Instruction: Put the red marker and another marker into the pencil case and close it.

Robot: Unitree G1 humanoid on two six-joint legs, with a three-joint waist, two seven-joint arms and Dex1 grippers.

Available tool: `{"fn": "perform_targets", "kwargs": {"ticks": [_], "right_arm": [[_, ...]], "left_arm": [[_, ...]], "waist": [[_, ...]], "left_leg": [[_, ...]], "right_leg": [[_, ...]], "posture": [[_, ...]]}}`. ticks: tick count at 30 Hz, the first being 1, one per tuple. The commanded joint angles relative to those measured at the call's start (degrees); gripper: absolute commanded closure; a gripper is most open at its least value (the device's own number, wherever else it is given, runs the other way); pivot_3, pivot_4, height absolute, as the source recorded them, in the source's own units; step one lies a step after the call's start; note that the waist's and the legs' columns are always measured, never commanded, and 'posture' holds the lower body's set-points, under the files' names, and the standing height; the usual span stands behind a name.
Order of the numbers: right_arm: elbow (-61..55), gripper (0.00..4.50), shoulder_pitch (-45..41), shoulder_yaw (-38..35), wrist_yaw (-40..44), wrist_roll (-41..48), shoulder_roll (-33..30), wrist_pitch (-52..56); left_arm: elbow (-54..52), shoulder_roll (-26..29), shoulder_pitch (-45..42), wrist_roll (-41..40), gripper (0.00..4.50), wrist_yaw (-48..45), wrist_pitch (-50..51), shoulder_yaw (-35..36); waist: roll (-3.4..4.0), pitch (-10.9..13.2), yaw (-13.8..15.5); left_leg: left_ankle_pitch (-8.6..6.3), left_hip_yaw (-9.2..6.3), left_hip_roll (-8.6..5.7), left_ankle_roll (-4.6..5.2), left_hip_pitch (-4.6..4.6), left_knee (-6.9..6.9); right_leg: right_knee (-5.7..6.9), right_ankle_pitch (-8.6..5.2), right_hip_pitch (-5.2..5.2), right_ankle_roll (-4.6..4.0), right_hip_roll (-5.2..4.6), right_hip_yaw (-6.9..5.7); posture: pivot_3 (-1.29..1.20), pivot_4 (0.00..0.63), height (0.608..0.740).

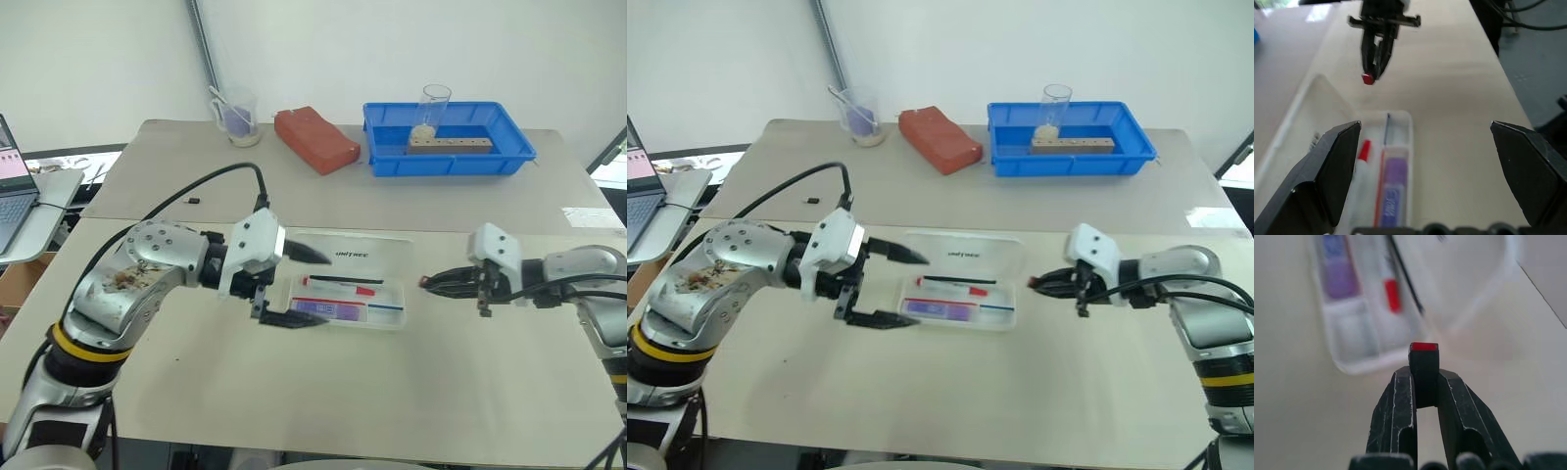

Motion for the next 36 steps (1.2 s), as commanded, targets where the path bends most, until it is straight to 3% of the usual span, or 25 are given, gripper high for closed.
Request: {"fn": "perform_targets", "kwargs": {"ticks": [1,7,20,22,31,36], "right_arm": [[-6.0,4.25,-1.6,3.6,-0.3,0.0,1.3,2.2],[-4.4,4.25,-1.0,9.4,-0.7,-4.6,2.4,-1.7],[0.2,4.25,-2.5,11.4,-0.1,-7.9,3.9,-4.2],[0.2,3.19,-2.2,11.3,0.0,-7.9,4.1,-4.1],[-3.8,0.10,-2.2,7.4,-0.5,-3.5,4.0,1.0],[-14.7,0.03,-0.1,-2.3,-2.0,8.3,1.7,14.3]], "left_arm": [[-3.3,2.3,0.9,-1.8,0.00,-1.4,0.6,1.4],[-3.9,2.2,1.4,-1.2,0.00,-0.2,-0.2,0.9],[-3.9,1.4,1.1,-0.3,0.00,0.8,-0.9,0.5],[-3.9,1.3,1.0,-0.1,0.00,0.9,-1.0,0.5],[-2.2,0.7,-0.2,0.9,0.00,1.6,-1.4,0.6],[6.7,-2.5,-6.2,1.6,0.00,6.6,-0.1,4.2]], "waist": [[-0.03,0.0,0.4],[-0.09,0.0,0.9],[-0.10,0.0,0.5],[-0.10,0.0,0.5],[-0.10,0.0,0.5],[-0.13,0.0,0.9]], "left_leg": [[0.00,-0.01,-0.01,0.00,0.00,0.01],[0.00,0.02,-0.06,0.00,0.00,0.03],[0.00,0.03,-0.02,0.01,-0.01,0.00],[0.00,0.03,-0.02,0.01,-0.01,-0.01],[0.00,0.03,-0.02,0.01,-0.01,-0.01],[0.00,-0.01,-0.03,0.01,-0.03,0.00]], "right_leg": [[-0.02,-0.01,0.00,0.00,-0.01,-0.04],[-0.12,0.02,-0.15,-0.06,-0.10,-0.03],[-0.01,0.02,-0.07,-0.08,-0.04,0.00],[-0.01,0.01,-0.07,-0.08,-0.04,0.00],[-0.01,0.01,-0.07,-0.09,-0.04,0.00],[0.02,0.01,-0.05,-0.09,-0.04,-0.03]], "posture": [[0.00,0.150,0.740],[0.00,0.150,0.740],[0.00,0.150,0.740],[0.00,0.150,0.740],[0.00,0.150,0.740],[0.00,0.150,0.740]]}}
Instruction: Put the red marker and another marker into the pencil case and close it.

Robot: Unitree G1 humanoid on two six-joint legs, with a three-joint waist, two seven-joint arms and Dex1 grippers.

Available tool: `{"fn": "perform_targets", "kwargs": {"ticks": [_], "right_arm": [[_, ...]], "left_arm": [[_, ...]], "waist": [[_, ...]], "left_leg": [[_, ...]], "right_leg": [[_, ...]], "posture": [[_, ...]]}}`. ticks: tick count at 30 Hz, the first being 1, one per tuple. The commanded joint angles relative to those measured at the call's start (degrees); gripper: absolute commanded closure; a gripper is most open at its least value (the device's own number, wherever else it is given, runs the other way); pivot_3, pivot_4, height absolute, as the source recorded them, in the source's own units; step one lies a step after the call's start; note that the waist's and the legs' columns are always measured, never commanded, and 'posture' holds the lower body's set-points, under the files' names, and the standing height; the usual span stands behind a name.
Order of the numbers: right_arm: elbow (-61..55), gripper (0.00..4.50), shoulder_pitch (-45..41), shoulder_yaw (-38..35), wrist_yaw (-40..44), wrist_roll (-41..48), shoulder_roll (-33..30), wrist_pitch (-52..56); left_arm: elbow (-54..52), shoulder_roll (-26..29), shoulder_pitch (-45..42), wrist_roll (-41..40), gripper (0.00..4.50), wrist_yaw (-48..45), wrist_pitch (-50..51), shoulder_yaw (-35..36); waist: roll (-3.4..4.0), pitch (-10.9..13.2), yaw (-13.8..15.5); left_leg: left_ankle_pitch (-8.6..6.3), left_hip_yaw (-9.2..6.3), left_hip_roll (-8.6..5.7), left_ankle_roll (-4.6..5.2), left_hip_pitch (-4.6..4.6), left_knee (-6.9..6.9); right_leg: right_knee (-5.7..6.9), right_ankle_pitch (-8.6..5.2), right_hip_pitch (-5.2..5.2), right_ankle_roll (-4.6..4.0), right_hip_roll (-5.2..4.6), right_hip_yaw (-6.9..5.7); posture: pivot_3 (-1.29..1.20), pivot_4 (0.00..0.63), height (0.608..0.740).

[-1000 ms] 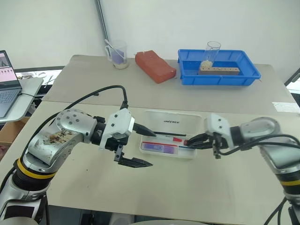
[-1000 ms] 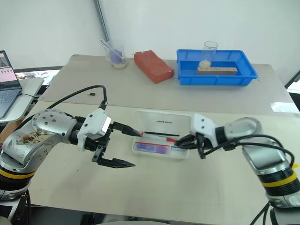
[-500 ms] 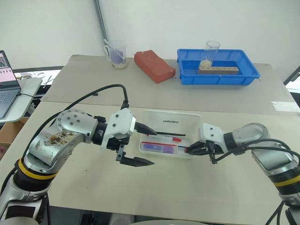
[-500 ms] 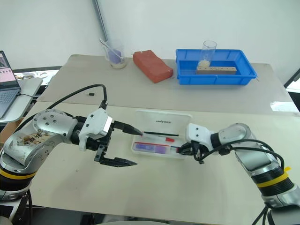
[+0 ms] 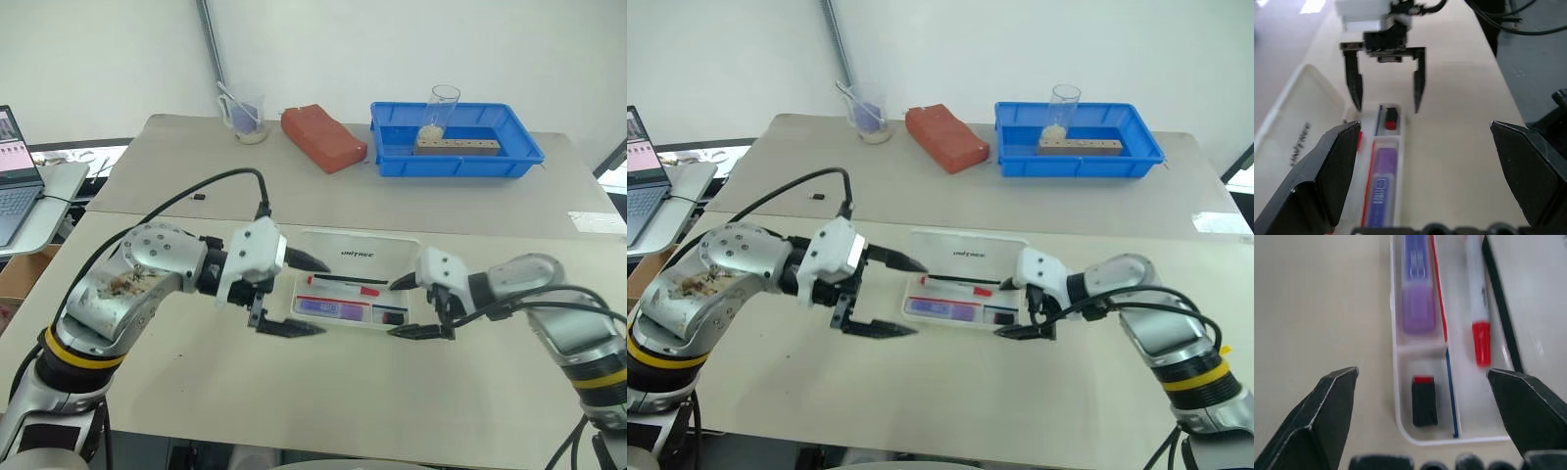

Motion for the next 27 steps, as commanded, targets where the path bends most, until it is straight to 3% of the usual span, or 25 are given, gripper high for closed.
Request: {"fn": "perform_targets", "kwargs": {"ticks": [1,2,5,13,19,27], "right_arm": [[-8.6,0.03,1.0,-9.0,-2.0,9.1,-2.2,9.7],[-10.4,0.03,1.0,-11.5,-3.5,12.0,-2.2,13.3],[-14.2,0.00,0.2,-17.9,-8.7,18.8,-1.4,21.4],[-16.6,0.00,-2.3,-22.8,-18.6,23.1,-1.6,25.8],[-18.1,0.00,-1.2,-24.5,-21.3,25.3,-2.8,26.1],[-20.0,0.00,-3.9,-24.5,-25.9,31.0,-2.6,28.1]], "left_arm": [[6.9,-1.8,-6.0,0.9,0.00,4.5,0.1,4.5],[9.6,-2.2,-7.7,2.2,0.00,5.6,-0.6,4.8],[19.9,-3.8,-12.5,7.1,0.77,8.3,-5.1,4.9],[51.6,-12.9,-21.5,22.6,4.47,10.2,-26.8,-1.6],[63.6,-18.0,-25.8,26.2,4.47,4.9,-32.6,-3.3],[60.2,-18.7,-23.5,26.8,4.47,-8.2,-31.9,-6.7]], "waist": [[-0.07,0.0,0.3],[-0.11,0.0,0.3],[-0.13,0.1,0.2],[-0.11,0.0,0.4],[-0.16,0.1,0.4],[-0.11,0.0,-0.5]], "left_leg": [[0.00,-0.01,0.00,0.00,0.00,0.00],[0.00,-0.04,0.00,0.00,-0.01,0.02],[0.00,-0.03,-0.02,0.00,-0.01,0.00],[0.00,-0.03,-0.04,0.01,-0.13,-0.07],[0.00,-0.04,-0.06,0.01,-0.34,-0.05],[0.01,-0.06,-0.04,0.01,-0.30,-0.12]], "right_leg": [[0.00,0.00,0.00,0.00,0.00,0.00],[0.00,0.00,0.01,0.00,0.00,-0.03],[0.00,0.00,-0.02,0.00,0.00,0.01],[-0.02,0.02,-0.13,-0.03,0.00,0.00],[-0.02,0.03,-0.27,-0.01,0.00,-0.01],[0.01,0.02,-0.26,-0.01,0.03,-0.01]], "posture": [[0.00,0.150,0.740],[0.00,0.150,0.740],[0.00,0.150,0.740],[0.00,0.150,0.740],[0.00,0.150,0.740],[0.00,0.150,0.740]]}}
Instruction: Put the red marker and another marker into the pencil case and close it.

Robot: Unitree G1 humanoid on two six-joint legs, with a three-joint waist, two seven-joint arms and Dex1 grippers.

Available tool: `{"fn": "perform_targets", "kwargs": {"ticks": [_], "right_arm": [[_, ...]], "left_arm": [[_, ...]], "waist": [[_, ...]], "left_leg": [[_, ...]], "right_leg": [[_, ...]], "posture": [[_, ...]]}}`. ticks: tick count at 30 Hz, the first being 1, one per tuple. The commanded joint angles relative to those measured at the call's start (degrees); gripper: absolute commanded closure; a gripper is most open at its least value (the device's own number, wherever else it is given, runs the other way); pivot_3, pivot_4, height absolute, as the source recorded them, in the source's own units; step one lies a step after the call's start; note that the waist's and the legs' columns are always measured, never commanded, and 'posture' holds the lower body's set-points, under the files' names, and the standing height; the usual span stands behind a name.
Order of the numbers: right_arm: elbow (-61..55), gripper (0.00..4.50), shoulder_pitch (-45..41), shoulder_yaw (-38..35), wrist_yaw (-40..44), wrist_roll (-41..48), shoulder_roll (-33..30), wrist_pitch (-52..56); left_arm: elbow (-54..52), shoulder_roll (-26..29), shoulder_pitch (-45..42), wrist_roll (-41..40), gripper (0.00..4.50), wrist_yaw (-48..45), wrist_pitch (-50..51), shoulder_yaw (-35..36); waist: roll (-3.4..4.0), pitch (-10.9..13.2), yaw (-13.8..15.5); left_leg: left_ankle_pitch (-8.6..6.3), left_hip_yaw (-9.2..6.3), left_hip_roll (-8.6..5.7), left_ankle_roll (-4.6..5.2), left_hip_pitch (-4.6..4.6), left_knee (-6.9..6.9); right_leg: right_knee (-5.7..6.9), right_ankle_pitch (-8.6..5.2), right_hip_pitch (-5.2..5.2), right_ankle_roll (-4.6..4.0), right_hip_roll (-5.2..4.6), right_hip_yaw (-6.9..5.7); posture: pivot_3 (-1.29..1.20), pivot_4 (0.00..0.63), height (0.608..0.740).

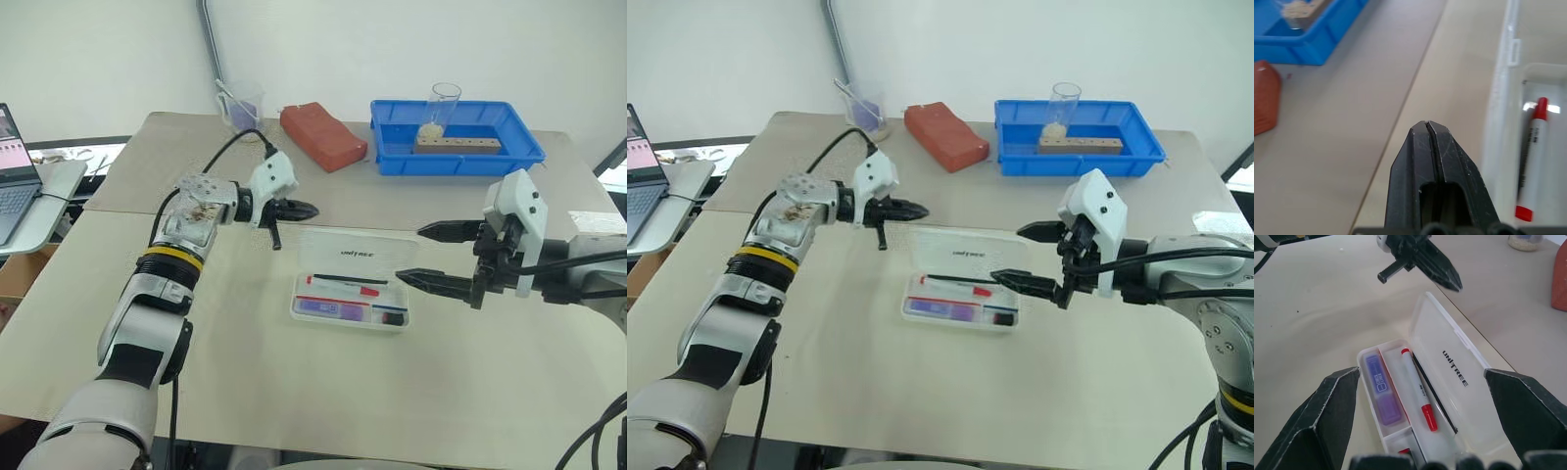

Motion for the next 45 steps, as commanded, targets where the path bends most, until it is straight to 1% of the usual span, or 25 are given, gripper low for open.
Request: {"fn": "perform_targets", "kwargs": {"ticks": [1,3,7,11,14,17,21,23,26,27,28,29,31,32,35,36,38,40,42,45], "right_arm": [[-1.7,0.00,-2.4,-1.9,-2.3,3.0,-0.7,0.8],[-1.8,0.00,-2.9,-1.7,-2.9,3.7,-1.1,1.0],[-2.3,0.00,-2.7,-0.7,-2.9,5.0,-2.3,0.9],[-3.3,0.00,-1.1,2.8,-2.6,3.7,-2.4,-0.5],[-4.9,0.00,1.1,7.4,-2.2,0.7,-2.3,-2.6],[-4.0,0.00,2.9,11.3,-2.5,-3.7,-2.2,-5.5],[-2.3,0.00,4.7,12.6,-0.9,-6.8,-2.9,-8.6],[-1.6,0.00,4.9,12.8,-0.3,-7.7,-2.9,-9.6],[0.6,0.00,4.4,12.0,1.2,-8.4,-2.9,-11.0],[1.6,0.00,4.4,11.6,2.0,-8.7,-3.1,-11.7],[2.1,0.00,4.6,11.3,2.5,-9.0,-3.4,-12.2],[3.4,0.00,5.1,11.0,3.4,-10.0,-4.1,-13.2],[5.6,0.00,6.3,10.2,5.4,-11.4,-5.4,-15.4],[6.6,0.00,6.8,9.8,6.1,-12.0,-5.9,-16.4],[8.7,0.00,7.8,9.0,8.0,-13.3,-6.9,-18.8],[9.3,0.00,8.0,8.7,8.6,-13.5,-7.1,-19.4],[11.2,0.00,8.4,8.0,9.9,-14.4,-7.7,-20.7],[13.1,0.00,9.3,6.9,10.6,-15.2,-8.2,-21.6],[14.2,0.00,10.4,5.8,10.6,-15.5,-8.3,-22.0],[15.0,0.00,12.3,4.4,10.4,-16.0,-7.8,-22.4]], "left_arm": [[-4.4,0.9,0.9,0.3,4.47,-4.8,0.3,-1.0],[-7.6,1.3,2.3,0.2,4.47,-5.8,1.1,-1.4],[-18.5,3.9,6.9,-1.3,4.47,-11.0,6.1,-3.1],[-24.7,5.5,11.8,0.7,4.47,-11.8,6.2,-5.9],[-25.5,5.7,14.5,4.4,4.47,-9.5,2.9,-8.3],[-26.0,5.4,16.2,6.6,4.47,-8.2,0.7,-9.8],[-25.5,5.4,16.8,8.6,4.47,-6.5,-0.8,-10.4],[-25.4,5.3,16.8,8.7,4.47,-6.1,-1.4,-10.1],[-27.2,5.0,14.6,4.0,4.47,-4.1,1.6,-4.2],[-27.8,5.1,13.8,2.7,3.91,-2.4,3.7,-1.8],[-28.3,5.2,13.5,2.0,3.66,-1.3,5.1,-0.4],[-29.6,6.3,13.9,0.3,3.24,-0.7,7.2,2.2],[-33.3,9.8,16.4,-2.7,2.28,-0.2,10.9,7.1],[-35.3,11.7,18.1,-4.0,1.72,-0.2,12.2,9.1],[-39.5,15.8,22.3,-6.4,0.25,0.1,14.7,12.8],[-40.4,16.8,23.4,-6.9,0.08,0.4,15.2,13.7],[-42.9,19.7,28.1,-8.0,0.08,1.1,16.0,17.3],[-45.1,22.3,33.1,-7.0,0.08,3.4,15.2,20.6],[-46.9,23.4,35.8,-6.8,0.08,5.8,15.4,22.6],[-48.1,24.0,37.2,-7.7,0.08,8.4,16.7,24.3]], "waist": [[0.00,0.0,-0.3],[0.00,0.0,-0.4],[0.02,0.0,-0.5],[0.06,0.0,-0.5],[0.06,0.0,-0.4],[0.05,0.0,-0.4],[0.07,0.0,-0.4],[0.07,0.0,-0.4],[0.07,0.0,-0.5],[0.06,0.0,-0.5],[0.06,0.0,-0.5],[0.05,0.0,-0.5],[0.06,0.0,-0.6],[0.08,0.0,-0.7],[0.16,-0.1,-0.9],[0.17,-0.1,-0.9],[0.17,-0.1,-0.8],[0.11,0.0,-0.7],[0.01,0.0,-0.4],[-0.01,0.0,0.1]], "left_leg": [[0.00,-0.01,0.00,0.00,0.00,0.00],[0.00,-0.03,0.02,0.00,0.00,-0.02],[0.00,-0.02,0.03,0.00,0.00,-0.03],[0.00,-0.02,0.05,0.00,0.07,-0.02],[0.00,-0.03,0.05,0.01,0.07,0.00],[0.00,-0.03,0.05,0.01,0.05,0.02],[0.00,-0.03,0.04,0.01,0.06,0.05],[0.00,-0.03,0.05,0.01,0.07,0.05],[0.00,-0.03,0.05,0.01,0.07,0.04],[0.00,-0.03,0.06,0.01,0.06,0.04],[0.00,-0.04,0.06,0.01,0.05,0.04],[0.00,-0.04,0.07,0.01,0.05,0.04],[0.00,-0.04,0.07,0.01,0.04,0.04],[0.00,-0.03,0.08,0.01,0.05,0.01],[-0.02,0.00,0.10,0.04,0.18,-0.06],[-0.02,0.01,0.11,0.04,0.21,-0.08],[-0.02,0.01,0.12,0.03,0.28,-0.08],[-0.02,0.02,0.14,0.03,0.29,-0.07],[-0.02,0.04,0.13,0.02,0.31,-0.08],[-0.02,0.19,0.13,0.02,0.30,-0.08]], "right_leg": [[0.00,0.00,0.00,0.00,0.00,0.00],[0.00,0.00,0.00,0.00,0.02,0.00],[0.00,0.00,0.01,0.00,0.02,0.00],[0.01,0.00,0.05,0.00,0.02,0.01],[-0.01,0.00,0.08,-0.01,0.01,0.01],[-0.02,0.00,0.07,-0.01,0.01,0.02],[-0.01,-0.01,0.09,0.00,0.00,0.01],[-0.02,-0.01,0.10,0.00,0.01,0.00],[0.00,-0.01,0.09,0.00,0.02,0.01],[0.00,-0.01,0.07,0.01,0.03,0.01],[0.01,-0.01,0.06,0.01,0.03,0.01],[0.01,-0.01,0.06,0.01,0.04,0.00],[0.00,-0.02,0.05,0.02,0.04,0.01],[-0.01,-0.02,0.05,0.03,0.04,0.01],[-0.01,-0.02,0.11,0.02,0.04,0.03],[-0.01,-0.02,0.10,0.02,0.04,0.03],[0.02,-0.03,0.14,0.02,0.04,0.02],[0.04,-0.03,0.14,0.01,0.03,0.02],[0.01,-0.04,0.14,-0.03,-0.04,0.00],[-0.02,-0.04,0.10,-0.03,-0.24,-0.11]], "posture": [[0.00,0.150,0.740],[0.00,0.150,0.740],[0.00,0.150,0.740],[0.00,0.150,0.740],[0.00,0.150,0.740],[0.00,0.150,0.740],[0.00,0.150,0.740],[0.00,0.150,0.740],[0.00,0.150,0.740],[0.00,0.150,0.740],[0.00,0.150,0.740],[0.00,0.150,0.740],[0.00,0.150,0.740],[0.00,0.150,0.740],[0.00,0.150,0.740],[0.00,0.150,0.740],[0.00,0.150,0.740],[0.00,0.150,0.740],[0.00,0.150,0.740],[0.00,0.150,0.740]]}}
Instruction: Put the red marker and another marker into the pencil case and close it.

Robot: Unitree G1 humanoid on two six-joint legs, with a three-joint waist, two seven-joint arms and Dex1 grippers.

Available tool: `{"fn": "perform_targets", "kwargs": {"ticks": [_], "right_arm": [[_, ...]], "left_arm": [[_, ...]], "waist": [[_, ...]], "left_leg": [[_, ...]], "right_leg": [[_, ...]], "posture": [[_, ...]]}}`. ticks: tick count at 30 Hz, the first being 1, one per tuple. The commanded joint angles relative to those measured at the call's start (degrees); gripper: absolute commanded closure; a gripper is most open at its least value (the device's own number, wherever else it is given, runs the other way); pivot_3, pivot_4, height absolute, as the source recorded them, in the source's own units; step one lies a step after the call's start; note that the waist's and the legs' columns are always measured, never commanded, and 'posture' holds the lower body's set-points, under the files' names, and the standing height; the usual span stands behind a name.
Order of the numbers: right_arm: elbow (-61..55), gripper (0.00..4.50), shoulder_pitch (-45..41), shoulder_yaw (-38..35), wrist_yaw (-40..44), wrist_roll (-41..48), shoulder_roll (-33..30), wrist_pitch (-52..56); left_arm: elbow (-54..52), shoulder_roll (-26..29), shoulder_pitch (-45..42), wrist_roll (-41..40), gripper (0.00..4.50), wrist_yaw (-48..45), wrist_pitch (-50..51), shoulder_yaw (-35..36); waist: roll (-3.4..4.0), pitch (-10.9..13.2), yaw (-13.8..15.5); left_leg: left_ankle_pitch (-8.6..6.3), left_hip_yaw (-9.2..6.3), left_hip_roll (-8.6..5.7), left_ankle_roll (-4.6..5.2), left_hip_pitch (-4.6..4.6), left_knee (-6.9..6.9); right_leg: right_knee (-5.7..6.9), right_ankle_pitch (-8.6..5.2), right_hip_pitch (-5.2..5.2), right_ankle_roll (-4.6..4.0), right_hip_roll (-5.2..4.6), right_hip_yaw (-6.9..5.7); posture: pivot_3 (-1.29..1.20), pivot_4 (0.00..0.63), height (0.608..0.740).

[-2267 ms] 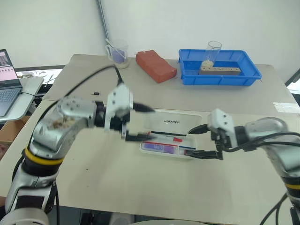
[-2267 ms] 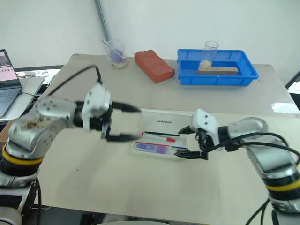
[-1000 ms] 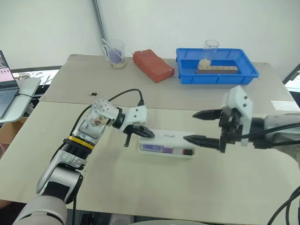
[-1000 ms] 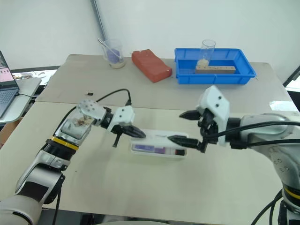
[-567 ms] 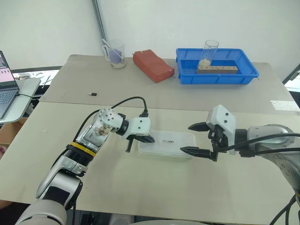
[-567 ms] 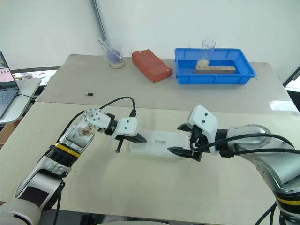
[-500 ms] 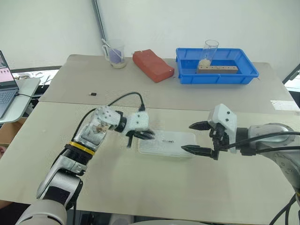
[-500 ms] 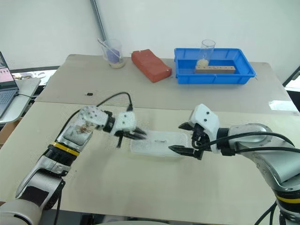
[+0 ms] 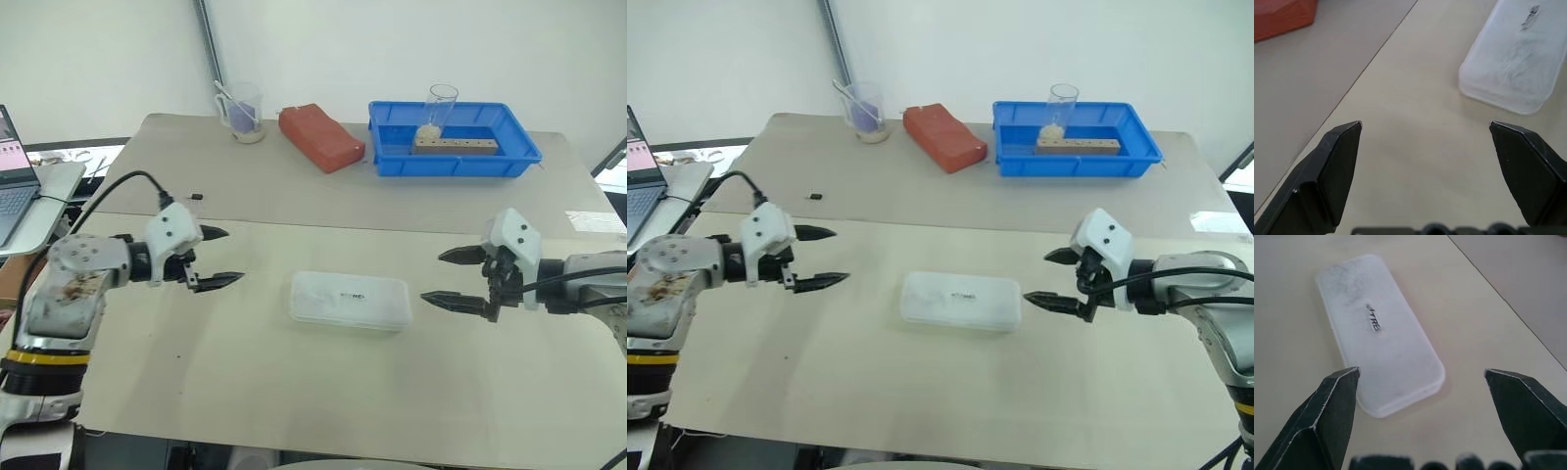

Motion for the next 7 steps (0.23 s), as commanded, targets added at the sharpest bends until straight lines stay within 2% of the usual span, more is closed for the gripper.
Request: {"fn": "perform_targets", "kwargs": {"ticks": [1,7], "right_arm": [[0.1,0.00,1.3,-3.3,-0.3,-1.1,-0.1,-2.0],[0.1,0.00,1.7,-3.4,-1.3,-1.6,1.1,-1.9]], "left_arm": [[-3.6,1.3,0.1,-1.2,0.08,3.0,1.1,3.2],[-3.9,1.9,0.7,-2.3,0.08,2.8,2.1,2.6]], "waist": [[-0.01,0.0,0.3],[-0.01,0.0,0.0]], "left_leg": [[0.00,0.08,0.01,0.00,0.04,0.00],[0.00,0.23,-0.01,0.00,0.05,-0.04]], "right_leg": [[-0.02,0.00,-0.06,0.00,-0.06,-0.03],[0.00,0.00,0.06,-0.01,-0.11,0.05]], "posture": [[0.00,0.150,0.740],[0.00,0.150,0.740]]}}
